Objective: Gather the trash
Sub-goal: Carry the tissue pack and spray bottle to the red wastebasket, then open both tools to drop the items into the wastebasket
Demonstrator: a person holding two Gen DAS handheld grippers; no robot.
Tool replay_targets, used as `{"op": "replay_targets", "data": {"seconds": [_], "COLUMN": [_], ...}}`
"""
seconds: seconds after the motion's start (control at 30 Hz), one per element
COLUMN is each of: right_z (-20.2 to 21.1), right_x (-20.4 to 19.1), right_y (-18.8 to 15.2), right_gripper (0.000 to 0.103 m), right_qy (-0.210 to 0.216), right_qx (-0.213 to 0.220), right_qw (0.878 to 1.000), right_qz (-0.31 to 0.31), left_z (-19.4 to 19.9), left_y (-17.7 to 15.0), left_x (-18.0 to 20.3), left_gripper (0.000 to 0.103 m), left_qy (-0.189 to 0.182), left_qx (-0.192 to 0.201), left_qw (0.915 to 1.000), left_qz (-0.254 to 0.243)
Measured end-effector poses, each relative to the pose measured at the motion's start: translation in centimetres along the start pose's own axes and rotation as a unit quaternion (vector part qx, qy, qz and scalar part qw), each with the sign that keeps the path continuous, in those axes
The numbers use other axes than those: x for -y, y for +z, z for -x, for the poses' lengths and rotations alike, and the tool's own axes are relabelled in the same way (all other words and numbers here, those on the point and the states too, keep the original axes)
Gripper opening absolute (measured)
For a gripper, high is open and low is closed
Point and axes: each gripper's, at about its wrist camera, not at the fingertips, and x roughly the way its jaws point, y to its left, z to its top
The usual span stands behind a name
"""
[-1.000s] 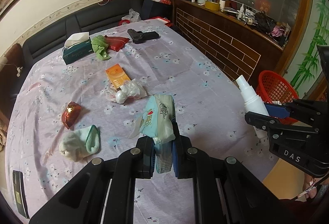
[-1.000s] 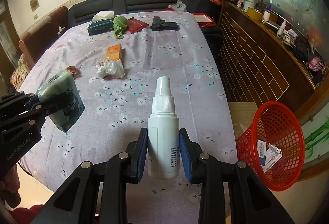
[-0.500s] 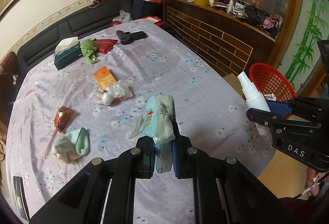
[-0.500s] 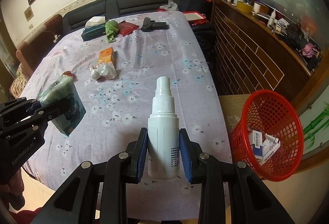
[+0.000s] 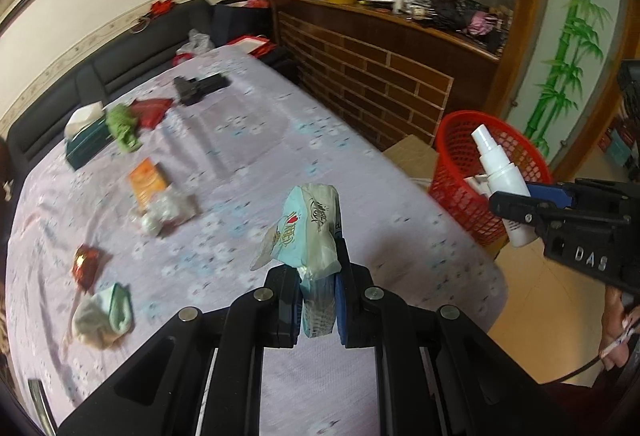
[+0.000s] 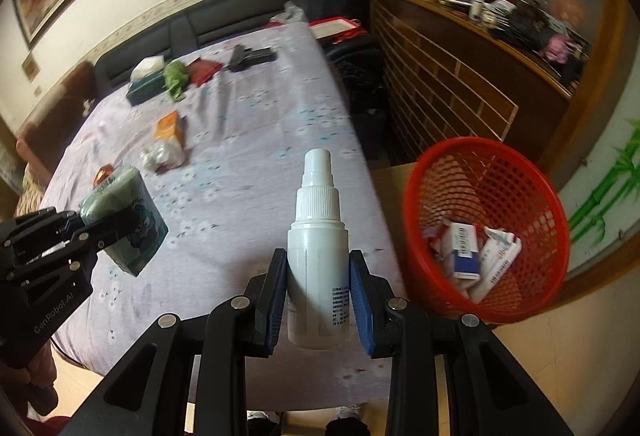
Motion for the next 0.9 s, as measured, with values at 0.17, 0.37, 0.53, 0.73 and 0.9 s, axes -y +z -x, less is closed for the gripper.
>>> {"op": "replay_targets", "data": {"seconds": [0.17, 0.37, 0.53, 0.73, 0.9], "right_z": [1.7, 3.7, 4.4, 3.6, 2.2], "right_x": [5.0, 11.1, 15.8, 19.6, 21.1], "right_y": [0.6, 1.1, 1.7, 2.8, 4.0], "right_gripper": [0.032, 0.032, 0.033, 0.033, 0.033], "right_qy": [-0.014, -0.033, -0.024, -0.015, -0.008], "right_qx": [0.01, 0.024, 0.029, 0.025, 0.012], "right_qw": [0.998, 0.993, 0.986, 0.981, 0.983], "right_qz": [-0.057, -0.113, -0.161, -0.189, -0.185], "left_z": [0.0, -1.1, -2.9, -6.3, -7.5], "left_y": [2.7, 6.4, 9.1, 11.2, 12.1], "left_x": [2.9, 7.3, 11.9, 15.1, 15.9], "left_gripper": [0.012, 0.012, 0.013, 0.013, 0.047], "left_qy": [-0.033, -0.102, -0.15, -0.182, -0.184], "left_qx": [0.013, 0.011, 0.004, -0.014, -0.014], "left_qw": [0.9991, 0.9939, 0.9866, 0.9815, 0.9821], "left_qz": [-0.025, -0.04, -0.064, -0.059, -0.038]}}
